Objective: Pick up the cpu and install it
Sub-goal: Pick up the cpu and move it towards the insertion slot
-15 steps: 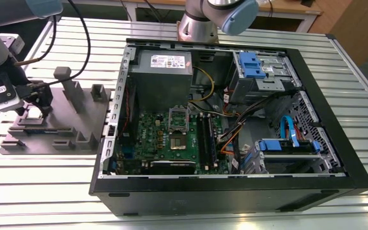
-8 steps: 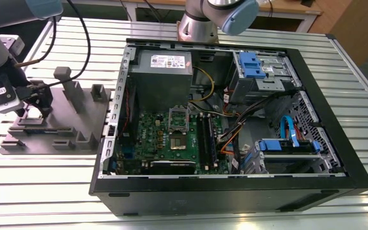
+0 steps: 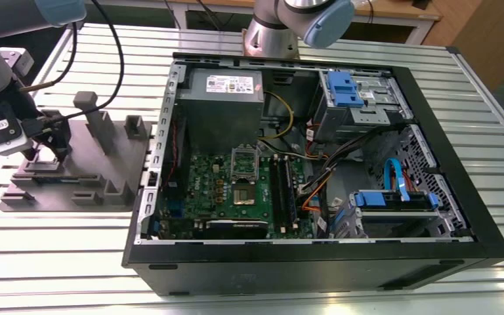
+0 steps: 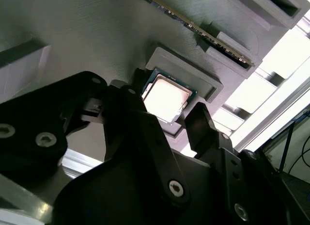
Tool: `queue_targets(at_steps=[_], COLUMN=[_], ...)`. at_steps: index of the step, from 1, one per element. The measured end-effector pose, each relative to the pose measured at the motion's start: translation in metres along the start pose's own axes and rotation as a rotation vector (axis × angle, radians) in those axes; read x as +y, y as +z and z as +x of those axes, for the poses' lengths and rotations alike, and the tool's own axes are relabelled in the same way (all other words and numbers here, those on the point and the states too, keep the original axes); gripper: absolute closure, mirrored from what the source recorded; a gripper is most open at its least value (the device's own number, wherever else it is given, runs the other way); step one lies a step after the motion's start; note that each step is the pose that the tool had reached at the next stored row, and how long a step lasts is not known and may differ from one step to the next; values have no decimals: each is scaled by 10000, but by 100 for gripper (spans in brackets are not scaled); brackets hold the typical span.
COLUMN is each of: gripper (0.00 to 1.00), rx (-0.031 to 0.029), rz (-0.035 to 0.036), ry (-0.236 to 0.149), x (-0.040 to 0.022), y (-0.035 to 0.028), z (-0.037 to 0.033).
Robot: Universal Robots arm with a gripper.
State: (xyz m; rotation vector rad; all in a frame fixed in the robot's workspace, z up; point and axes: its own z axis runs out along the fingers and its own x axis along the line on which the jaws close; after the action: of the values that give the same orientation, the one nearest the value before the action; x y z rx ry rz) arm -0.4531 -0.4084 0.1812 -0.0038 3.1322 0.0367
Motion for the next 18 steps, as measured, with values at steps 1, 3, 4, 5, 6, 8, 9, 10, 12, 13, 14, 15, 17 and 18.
queue_targets(at_steps=[1, 3, 4, 5, 6, 8, 9, 10, 12, 13, 14, 15, 17, 18], gripper=[37, 44, 44, 44, 44, 44, 44, 44, 44, 44, 44, 44, 44, 44], rx=[0, -2, -3, -3, -2, -2, -3, -3, 0, -1, -1, 0, 1, 2], rz=[0, -1, -2, -1, -1, -1, -1, -1, 0, -1, 0, 0, -1, -2], ry=[0, 0, 0, 0, 0, 0, 0, 0, -1, -1, -1, -10, -75, -134], x=[0, 0, 0, 0, 0, 0, 0, 1, 1, 1, 1, 1, 1, 1], y=[0, 0, -3, -7, -10, -13, -13, -13, -15, -14, -14, -14, -14, -14], z=[0, 0, -1, -1, -1, -1, -1, -1, -1, -1, 0, 0, 0, 0])
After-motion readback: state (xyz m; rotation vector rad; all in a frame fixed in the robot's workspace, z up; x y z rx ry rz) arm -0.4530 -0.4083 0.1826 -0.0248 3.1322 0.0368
